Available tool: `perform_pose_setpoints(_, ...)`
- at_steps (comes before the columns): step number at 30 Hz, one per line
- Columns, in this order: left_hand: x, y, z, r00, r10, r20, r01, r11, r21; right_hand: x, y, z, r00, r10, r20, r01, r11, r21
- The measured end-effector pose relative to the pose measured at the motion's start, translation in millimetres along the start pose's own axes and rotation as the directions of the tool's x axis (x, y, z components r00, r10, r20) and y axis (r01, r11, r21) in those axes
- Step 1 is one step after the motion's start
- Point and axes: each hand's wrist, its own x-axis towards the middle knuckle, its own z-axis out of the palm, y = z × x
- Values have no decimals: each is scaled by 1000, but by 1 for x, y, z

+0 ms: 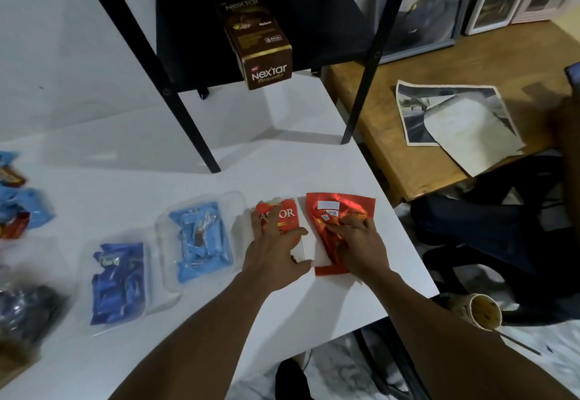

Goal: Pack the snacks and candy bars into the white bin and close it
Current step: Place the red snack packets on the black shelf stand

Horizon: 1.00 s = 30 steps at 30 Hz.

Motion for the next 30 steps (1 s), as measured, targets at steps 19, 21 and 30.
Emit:
perform_pose_setpoints(19, -149, -184, -221, 906, 1, -423, -33, 997, -69, -69, -297, -104, 961, -226, -161, 254, 950, 182)
perform_pose_setpoints(21, -192, -226, -236, 897, -80, -435, 54, 996, -72, -83, -354, -91, 938, -314, -144, 338, 921, 193)
perform_pose_setpoints(30, -424, -409, -260, 658, -576, -485, 492, 817, -301, -147, -616, -1, 676, -735, 49, 707, 667, 235)
